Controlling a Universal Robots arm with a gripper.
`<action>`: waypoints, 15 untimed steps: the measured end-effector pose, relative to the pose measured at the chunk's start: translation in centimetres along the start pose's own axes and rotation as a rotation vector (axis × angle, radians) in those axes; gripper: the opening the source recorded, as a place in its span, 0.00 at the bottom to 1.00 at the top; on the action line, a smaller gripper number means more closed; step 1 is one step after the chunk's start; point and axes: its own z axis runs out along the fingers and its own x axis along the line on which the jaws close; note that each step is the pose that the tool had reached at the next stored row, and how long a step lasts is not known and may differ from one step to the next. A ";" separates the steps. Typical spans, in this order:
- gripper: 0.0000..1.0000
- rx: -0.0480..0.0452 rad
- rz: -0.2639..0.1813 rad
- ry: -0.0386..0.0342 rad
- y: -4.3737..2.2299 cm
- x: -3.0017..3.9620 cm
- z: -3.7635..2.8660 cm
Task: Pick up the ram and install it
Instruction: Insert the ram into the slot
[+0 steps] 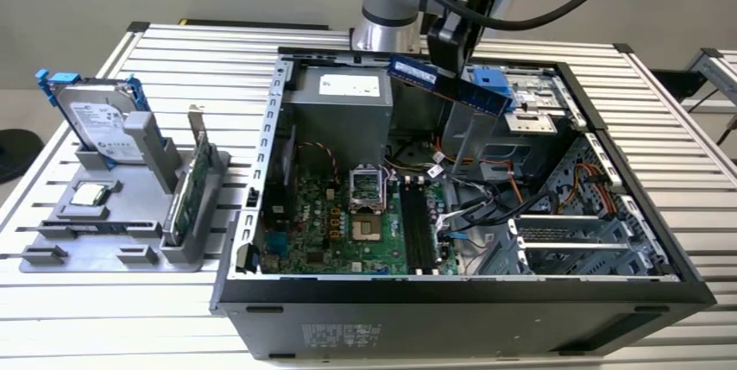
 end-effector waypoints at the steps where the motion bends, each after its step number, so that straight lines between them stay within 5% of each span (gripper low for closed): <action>1: 0.00 0.0000 0.004 0.0000 0.00 0.00 0.00; 15: 0.00 0.0006 0.061 0.0004 0.00 0.00 0.00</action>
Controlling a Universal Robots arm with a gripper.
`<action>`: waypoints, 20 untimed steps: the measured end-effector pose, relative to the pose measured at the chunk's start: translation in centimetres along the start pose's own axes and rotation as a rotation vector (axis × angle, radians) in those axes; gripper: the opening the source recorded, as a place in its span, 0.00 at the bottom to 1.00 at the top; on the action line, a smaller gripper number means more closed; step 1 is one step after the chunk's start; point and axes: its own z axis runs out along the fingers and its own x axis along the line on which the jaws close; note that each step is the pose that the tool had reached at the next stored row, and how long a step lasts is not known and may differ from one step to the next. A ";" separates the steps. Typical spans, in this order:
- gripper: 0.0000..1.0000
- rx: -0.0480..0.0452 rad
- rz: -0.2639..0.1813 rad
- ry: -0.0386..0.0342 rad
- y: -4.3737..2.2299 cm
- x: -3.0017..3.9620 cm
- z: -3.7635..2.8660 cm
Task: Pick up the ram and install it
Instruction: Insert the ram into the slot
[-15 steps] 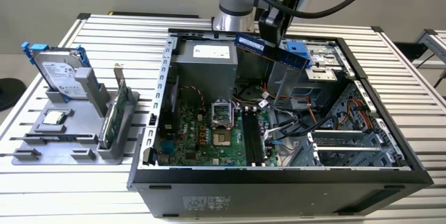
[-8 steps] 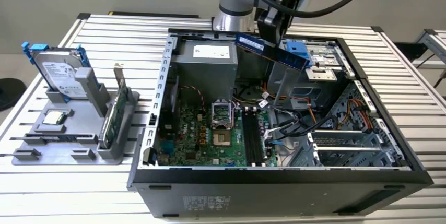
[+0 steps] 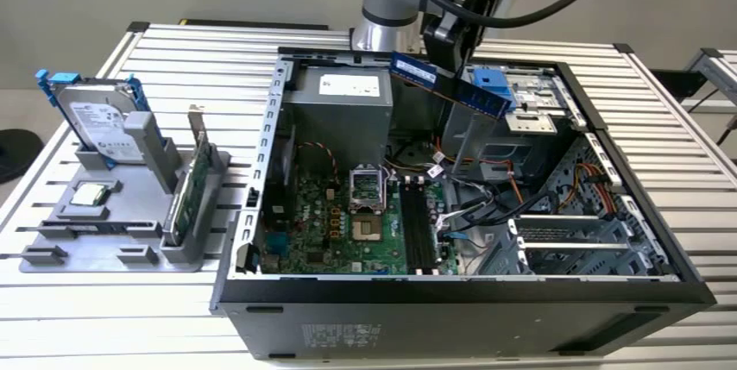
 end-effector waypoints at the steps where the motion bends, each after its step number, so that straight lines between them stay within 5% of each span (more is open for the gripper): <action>1: 0.00 0.0000 0.004 0.0000 0.00 0.00 0.00; 20: 0.00 0.0008 0.090 0.0006 0.00 0.00 0.00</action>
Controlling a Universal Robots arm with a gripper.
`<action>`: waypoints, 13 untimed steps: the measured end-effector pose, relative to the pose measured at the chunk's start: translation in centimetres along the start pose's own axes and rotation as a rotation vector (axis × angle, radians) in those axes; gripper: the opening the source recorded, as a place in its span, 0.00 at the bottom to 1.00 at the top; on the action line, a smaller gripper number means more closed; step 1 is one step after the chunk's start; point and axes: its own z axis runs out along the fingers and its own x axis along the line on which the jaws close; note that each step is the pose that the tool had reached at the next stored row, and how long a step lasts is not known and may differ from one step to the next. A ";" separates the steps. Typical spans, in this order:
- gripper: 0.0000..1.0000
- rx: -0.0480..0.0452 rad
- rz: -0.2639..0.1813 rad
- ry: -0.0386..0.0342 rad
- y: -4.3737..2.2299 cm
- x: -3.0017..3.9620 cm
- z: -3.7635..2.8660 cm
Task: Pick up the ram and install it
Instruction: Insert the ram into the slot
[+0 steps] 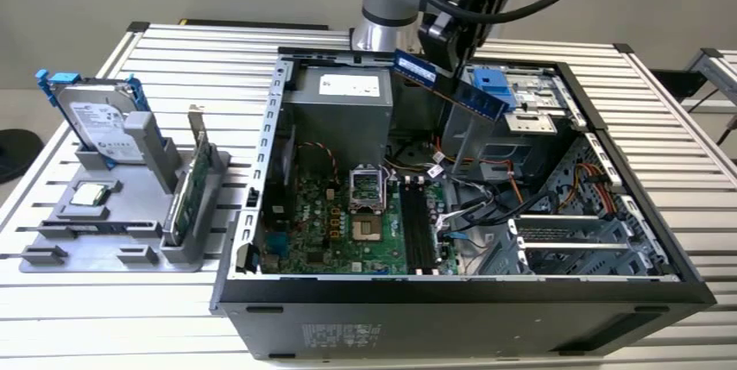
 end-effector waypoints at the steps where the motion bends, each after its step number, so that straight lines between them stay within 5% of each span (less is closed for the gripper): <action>1: 0.00 0.0001 0.006 0.0000 0.00 0.00 0.00; 13: 0.00 0.0008 0.086 0.0006 0.00 0.00 0.00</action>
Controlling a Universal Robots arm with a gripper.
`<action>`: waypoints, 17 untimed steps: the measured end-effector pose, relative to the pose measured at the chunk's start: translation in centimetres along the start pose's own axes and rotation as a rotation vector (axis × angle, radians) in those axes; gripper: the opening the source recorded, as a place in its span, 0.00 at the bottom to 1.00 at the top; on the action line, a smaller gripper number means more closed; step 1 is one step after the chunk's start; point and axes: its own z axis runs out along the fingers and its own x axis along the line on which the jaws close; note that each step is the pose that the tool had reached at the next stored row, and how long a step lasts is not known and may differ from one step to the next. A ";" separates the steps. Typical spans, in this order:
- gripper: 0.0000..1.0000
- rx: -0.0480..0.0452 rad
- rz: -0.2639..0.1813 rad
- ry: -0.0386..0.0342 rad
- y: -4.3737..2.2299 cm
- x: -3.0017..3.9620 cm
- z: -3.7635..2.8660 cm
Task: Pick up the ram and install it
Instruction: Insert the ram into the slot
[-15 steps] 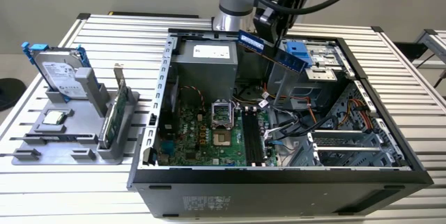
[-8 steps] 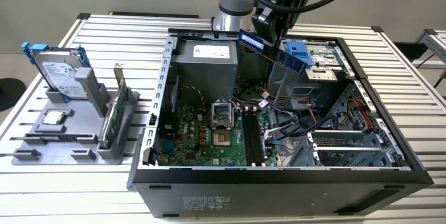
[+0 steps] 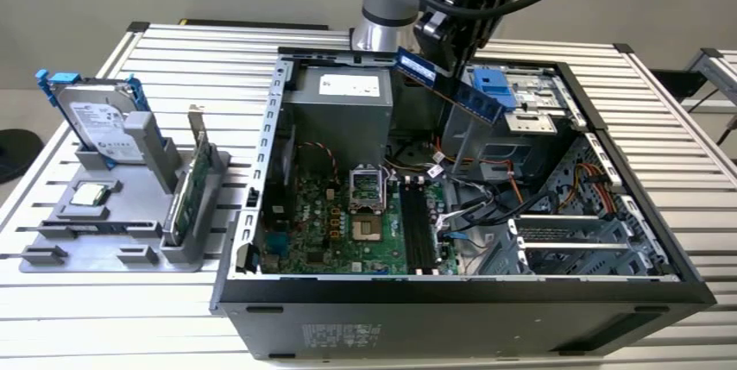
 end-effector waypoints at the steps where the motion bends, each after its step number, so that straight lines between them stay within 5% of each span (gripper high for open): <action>1: 0.00 0.0001 0.006 0.0000 0.00 0.00 0.00; 17: 0.00 0.0010 0.102 0.0008 0.00 0.00 0.00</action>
